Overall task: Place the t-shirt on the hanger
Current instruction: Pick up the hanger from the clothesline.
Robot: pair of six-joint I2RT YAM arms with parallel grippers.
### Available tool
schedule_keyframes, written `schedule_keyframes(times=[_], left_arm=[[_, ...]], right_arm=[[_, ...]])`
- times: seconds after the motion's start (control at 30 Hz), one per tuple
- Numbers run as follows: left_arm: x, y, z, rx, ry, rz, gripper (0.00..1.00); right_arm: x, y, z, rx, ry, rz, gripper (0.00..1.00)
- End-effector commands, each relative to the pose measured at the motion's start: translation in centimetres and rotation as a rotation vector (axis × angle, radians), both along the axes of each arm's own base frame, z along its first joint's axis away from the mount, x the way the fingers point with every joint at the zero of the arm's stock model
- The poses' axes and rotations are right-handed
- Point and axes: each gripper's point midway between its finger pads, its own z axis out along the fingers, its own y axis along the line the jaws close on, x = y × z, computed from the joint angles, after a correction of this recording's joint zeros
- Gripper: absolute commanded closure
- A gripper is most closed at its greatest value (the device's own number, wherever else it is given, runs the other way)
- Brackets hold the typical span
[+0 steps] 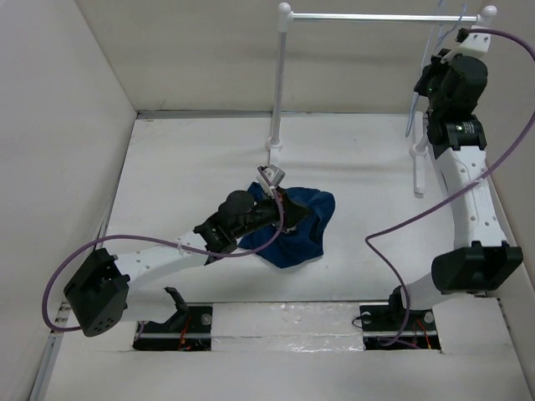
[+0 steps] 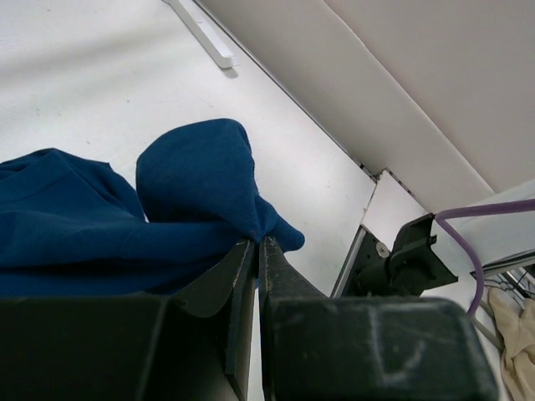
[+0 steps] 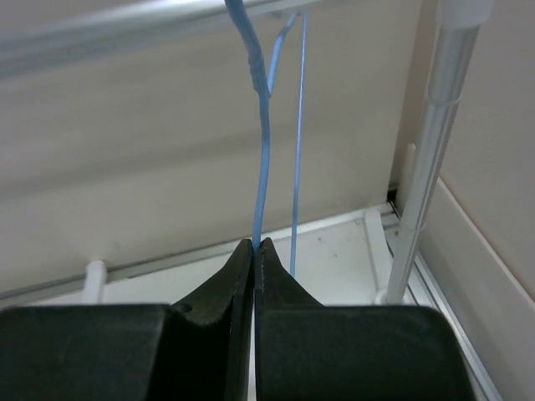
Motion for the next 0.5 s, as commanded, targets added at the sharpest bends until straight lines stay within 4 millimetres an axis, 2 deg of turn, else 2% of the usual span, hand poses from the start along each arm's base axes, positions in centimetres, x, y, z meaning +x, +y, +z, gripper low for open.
schedule_keyframes(times=[0.0,0.17,0.27,0.4,0.47], left_arm=[[-0.1,0.2,3.4,-0.091,-0.060,-0.002,1.00],[0.9,0.9,4.5,-0.105,-0.077,0.061,1.00],[2.0,1.6,5.8,-0.139,-0.085,0.105,1.00],[3.1,1.6,7.1,-0.151,-0.097,0.142,1.00],[4.1,2.0,7.6,-0.165,-0.106,0.180,1.00]], right_arm=[[-2.0,0.8,5.6,0.035,-0.193,0.119,1.00],[-2.5,0.6,3.0,0.067,-0.136,0.145,1.00],[-3.3,2.0,0.1,0.095,-0.096,0.216,1.00],[-5.0,3.7,-1.3,0.118,-0.087,0.303,1.00],[-6.7,4.9,-2.2,0.125,-0.083,0.359,1.00]])
